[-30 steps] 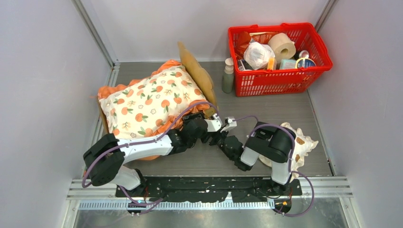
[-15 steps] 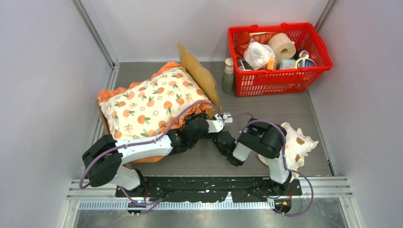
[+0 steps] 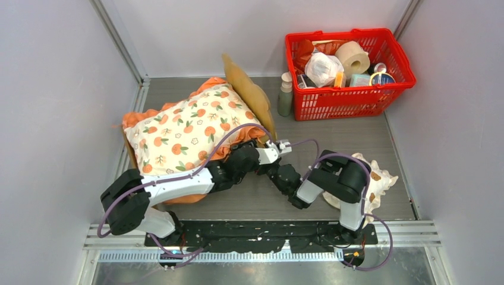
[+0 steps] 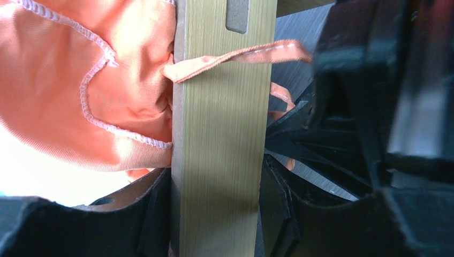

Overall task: Set up the pet bed
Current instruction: Tie the ropes to the bed frame.

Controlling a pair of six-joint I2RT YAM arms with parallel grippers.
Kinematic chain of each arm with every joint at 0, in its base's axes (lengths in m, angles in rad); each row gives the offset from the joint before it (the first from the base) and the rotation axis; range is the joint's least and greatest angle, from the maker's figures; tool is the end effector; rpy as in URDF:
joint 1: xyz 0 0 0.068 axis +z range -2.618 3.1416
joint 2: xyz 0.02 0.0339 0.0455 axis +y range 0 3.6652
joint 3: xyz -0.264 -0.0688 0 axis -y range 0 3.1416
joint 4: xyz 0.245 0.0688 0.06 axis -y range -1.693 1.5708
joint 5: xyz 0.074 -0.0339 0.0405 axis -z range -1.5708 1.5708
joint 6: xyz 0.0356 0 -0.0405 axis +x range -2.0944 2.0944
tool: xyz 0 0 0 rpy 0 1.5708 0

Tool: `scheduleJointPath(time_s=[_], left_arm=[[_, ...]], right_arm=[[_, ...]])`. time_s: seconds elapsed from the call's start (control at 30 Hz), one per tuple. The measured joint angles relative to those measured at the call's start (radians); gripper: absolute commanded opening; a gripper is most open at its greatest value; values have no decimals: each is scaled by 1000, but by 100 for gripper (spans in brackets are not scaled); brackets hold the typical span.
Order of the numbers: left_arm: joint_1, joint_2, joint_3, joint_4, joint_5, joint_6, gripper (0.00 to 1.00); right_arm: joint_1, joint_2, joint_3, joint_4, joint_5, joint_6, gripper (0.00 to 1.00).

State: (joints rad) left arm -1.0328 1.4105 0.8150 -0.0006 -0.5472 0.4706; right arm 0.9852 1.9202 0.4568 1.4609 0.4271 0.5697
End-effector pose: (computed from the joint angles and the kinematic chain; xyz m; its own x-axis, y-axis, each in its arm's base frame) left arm 0.1700 -0.2488 0.2277 -0.0239 0.7958 -0.6051 0.5874 0.5010 0.6356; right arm 0.1796 0.2441 0.1241 -0.2868 0.4558 -0.8426 -0.4452 0.7154 0.5385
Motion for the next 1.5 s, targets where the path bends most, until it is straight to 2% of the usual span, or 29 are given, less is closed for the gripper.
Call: scheduleJointPath(time_s=[0.3, 0.47, 0.7, 0.87, 1.13, 1.27, 1.37, 1.5], left_arm=[[6, -68, -50, -12, 50, -54, 31], [8, -121, -87, -28, 111, -98, 43], [28, -161, -48, -169, 232, -165, 51], [24, -201, 37, -228, 320, -226, 52], [28, -296, 117, -278, 480, -239, 47], [32, -335, 38, -276, 591, -262, 55], [32, -386, -66, -270, 652, -283, 55], [32, -375, -161, -244, 692, -305, 56]], right_arm=[[-32, -115, -102, 0, -219, 105, 5], [-101, -136, -126, 0, -389, 230, 5], [-179, -146, -128, -3, -623, 322, 5], [-219, -146, -137, -36, -739, 355, 5], [-290, -143, -150, -85, -884, 414, 5], [-296, -143, -148, -85, -910, 453, 5], [-297, -143, -148, -86, -916, 474, 5], [-299, -143, -148, -86, -925, 498, 5]])
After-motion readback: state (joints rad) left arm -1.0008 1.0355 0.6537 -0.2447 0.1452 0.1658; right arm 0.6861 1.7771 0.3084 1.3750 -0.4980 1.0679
